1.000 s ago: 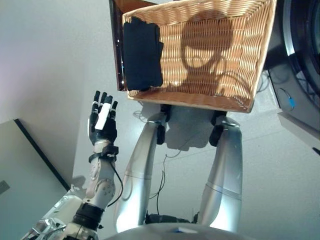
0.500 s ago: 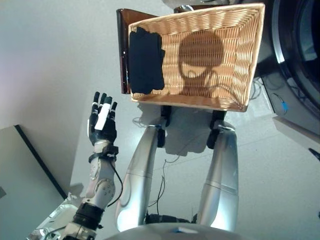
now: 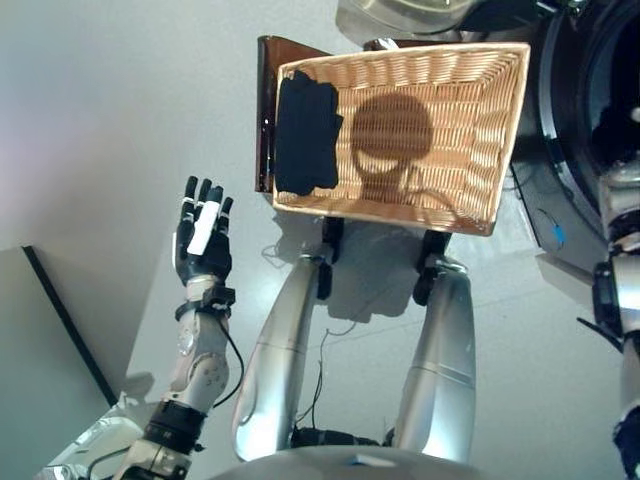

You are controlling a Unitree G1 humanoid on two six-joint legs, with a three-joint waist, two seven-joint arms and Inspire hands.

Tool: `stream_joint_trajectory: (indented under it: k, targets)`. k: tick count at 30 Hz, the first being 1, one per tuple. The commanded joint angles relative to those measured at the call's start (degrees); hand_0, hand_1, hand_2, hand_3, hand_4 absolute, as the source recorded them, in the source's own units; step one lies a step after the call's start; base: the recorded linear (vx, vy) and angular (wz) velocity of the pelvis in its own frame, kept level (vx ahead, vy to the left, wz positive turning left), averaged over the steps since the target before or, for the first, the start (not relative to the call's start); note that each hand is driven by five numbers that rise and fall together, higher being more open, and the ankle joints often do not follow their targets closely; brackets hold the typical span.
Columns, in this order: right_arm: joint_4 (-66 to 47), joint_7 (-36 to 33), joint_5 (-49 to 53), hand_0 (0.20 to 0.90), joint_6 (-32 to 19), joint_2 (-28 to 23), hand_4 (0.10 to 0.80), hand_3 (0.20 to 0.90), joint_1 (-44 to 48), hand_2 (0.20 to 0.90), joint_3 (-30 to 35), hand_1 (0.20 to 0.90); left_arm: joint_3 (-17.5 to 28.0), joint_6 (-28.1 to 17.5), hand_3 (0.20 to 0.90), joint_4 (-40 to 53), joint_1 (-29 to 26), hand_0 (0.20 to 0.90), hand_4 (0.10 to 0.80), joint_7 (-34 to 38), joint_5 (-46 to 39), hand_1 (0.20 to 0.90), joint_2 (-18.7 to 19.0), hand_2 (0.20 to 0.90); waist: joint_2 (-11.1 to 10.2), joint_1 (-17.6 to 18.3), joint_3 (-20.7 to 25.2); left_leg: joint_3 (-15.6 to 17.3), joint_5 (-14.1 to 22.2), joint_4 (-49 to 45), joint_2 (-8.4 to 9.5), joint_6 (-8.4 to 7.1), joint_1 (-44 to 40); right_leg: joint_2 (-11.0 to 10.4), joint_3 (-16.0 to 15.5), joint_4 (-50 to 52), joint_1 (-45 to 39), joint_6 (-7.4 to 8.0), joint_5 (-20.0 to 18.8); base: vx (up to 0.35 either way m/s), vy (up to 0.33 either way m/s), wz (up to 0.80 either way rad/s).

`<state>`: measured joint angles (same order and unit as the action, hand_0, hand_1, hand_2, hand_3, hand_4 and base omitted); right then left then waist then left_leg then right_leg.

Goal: Pick up the clothes and place them into the washing machine

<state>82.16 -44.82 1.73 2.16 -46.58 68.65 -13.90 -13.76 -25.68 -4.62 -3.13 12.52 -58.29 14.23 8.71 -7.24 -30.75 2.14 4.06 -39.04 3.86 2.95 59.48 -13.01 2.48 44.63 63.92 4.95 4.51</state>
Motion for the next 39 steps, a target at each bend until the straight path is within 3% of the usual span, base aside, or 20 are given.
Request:
stream_joint_trajectory:
  k: [1, 15, 17, 19, 20, 39]
  targets:
    - [-3.2, -3.3, -2.1, 0.9, -2.4, -2.9, 0.8, 0.9, -1.7, 0.9, -2.9, 0.9, 3.9, -5.7, 0.9, 3.1, 1.9, 0.9, 0.8, -0.5, 0.4, 0.9, 0.9, 0.9, 2.5, 0.0, 1.0, 1.2, 0.0, 6.3, -0.51, -3.27, -2.2, 1.8, -1.6, 2.2, -3.2, -1.65, 6.6, 0.021, 0.036, 0.06]
    - [-6.6, -4.3, -3.9, 0.9, -2.6, 5.4, 0.8, 0.9, -9.3, 0.9, 1.9, 0.9, 4.9, -4.3, 0.9, -2.4, 2.1, 0.9, 0.8, -0.8, -0.1, 0.9, -0.4, 0.9, 0.8, 0.4, 1.0, 0.5, -0.4, 10.3, -0.09, -2.87, -10.9, 1.5, -3.9, -4.3, -14.2, -0.67, 5.1, 0.016, 0.029, -0.02]
    - [-8.0, -4.1, -4.3, 0.9, -3.1, 7.2, 0.8, 0.9, -11.0, 0.9, 2.8, 0.9, 5.1, -3.9, 0.9, -3.7, 2.3, 0.9, 0.8, -1.3, -0.3, 0.9, -0.7, 0.9, 0.5, 0.6, 1.0, 0.6, -2.0, 10.9, -0.3, -2.54, -11.7, 1.5, -4.6, -5.6, -15.5, -0.97, 3.3, -0.059, 0.035, -0.02]
    - [-8.4, -3.9, -4.5, 0.9, -3.3, 7.9, 0.8, 0.9, -11.9, 0.9, 3.0, 0.9, 5.1, -3.7, 0.9, -4.2, 2.5, 0.9, 0.8, -1.4, -0.3, 0.9, -0.9, 0.9, 0.1, 0.7, 1.0, 0.4, -0.4, 10.7, -0.22, -2.85, -13.2, 1.5, -4.5, -5.8, -17.0, -0.62, 4.7, 0.056, 0.005, -0.01]
    - [-9.4, -3.7, -5.0, 0.9, -3.6, 8.9, 0.8, 0.9, -13.2, 0.9, 3.1, 0.9, 5.2, -3.5, 0.9, -4.6, 2.7, 0.9, 0.8, -1.8, -0.6, 0.9, -1.1, 0.9, -0.1, 0.8, 1.0, 0.6, -2.1, 11.7, -0.5, -2.53, -13.7, 1.6, -5.0, -7.2, -17.8, -0.87, 2.9, 0.028, 0.021, 0.04]
    - [-25.8, -2.6, -14.5, 0.9, -5.0, 20.3, 0.8, 0.9, -26.3, 0.9, 2.3, 0.9, 8.9, -2.7, 0.9, -8.2, 4.9, 0.9, 0.8, -3.8, -1.2, 0.9, -3.0, 0.9, -4.2, 1.1, 2.4, -0.9, -4.5, 21.8, -1.44, -2.55, -28.0, 2.0, -8.1, -20.5, -33.7, 0.82, -1.7, 0.029, -0.002, -0.04]
